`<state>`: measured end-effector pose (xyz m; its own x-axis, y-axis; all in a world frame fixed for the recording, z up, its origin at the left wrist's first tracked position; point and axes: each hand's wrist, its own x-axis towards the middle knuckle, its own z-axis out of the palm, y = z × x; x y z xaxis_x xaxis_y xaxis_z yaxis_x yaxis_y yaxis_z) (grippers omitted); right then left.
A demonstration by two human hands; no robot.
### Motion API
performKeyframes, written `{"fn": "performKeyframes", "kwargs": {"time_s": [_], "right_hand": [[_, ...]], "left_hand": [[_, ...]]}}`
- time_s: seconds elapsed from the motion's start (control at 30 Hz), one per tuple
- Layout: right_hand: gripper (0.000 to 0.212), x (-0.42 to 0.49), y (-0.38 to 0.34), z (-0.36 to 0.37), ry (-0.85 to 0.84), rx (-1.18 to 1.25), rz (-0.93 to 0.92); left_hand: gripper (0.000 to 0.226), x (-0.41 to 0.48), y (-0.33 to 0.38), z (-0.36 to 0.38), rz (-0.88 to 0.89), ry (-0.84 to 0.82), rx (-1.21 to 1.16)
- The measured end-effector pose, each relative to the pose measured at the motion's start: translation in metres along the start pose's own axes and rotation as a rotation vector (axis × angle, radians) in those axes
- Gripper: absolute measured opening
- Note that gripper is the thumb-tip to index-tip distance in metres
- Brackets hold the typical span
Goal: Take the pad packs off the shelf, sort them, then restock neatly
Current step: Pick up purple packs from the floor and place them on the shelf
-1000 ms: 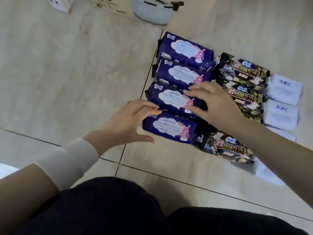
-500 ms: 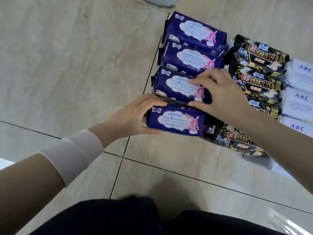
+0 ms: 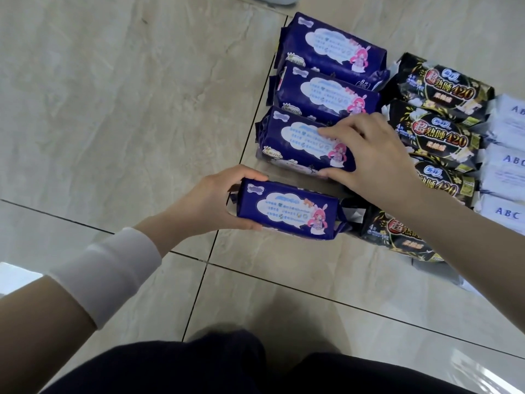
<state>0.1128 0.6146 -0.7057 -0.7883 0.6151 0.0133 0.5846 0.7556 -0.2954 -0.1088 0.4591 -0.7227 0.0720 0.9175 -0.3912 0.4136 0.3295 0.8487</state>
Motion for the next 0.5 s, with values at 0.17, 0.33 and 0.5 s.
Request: {"fn": "performKeyframes", "kwargs": {"time_s": [0.17,0.33,0.5], "right_hand": [[0.056,0.000,-0.006,-0.008,-0.012,0.110,0.015],[0.049,-0.003,-0.032,-0.061,-0.080,0.276,0.078],[0.045,-0.005,-0.073,-0.167,-0.031,0.368,0.136]], "left_hand": [[0.064,-0.008,0.009,-0.005,-0.019,0.005,-0.039],[0.064,-0.045,0.053,-0.027,-0.083,0.064,-0.103],[0.064,-0.103,0.149,-0.069,-0.151,0.104,-0.143]]}}
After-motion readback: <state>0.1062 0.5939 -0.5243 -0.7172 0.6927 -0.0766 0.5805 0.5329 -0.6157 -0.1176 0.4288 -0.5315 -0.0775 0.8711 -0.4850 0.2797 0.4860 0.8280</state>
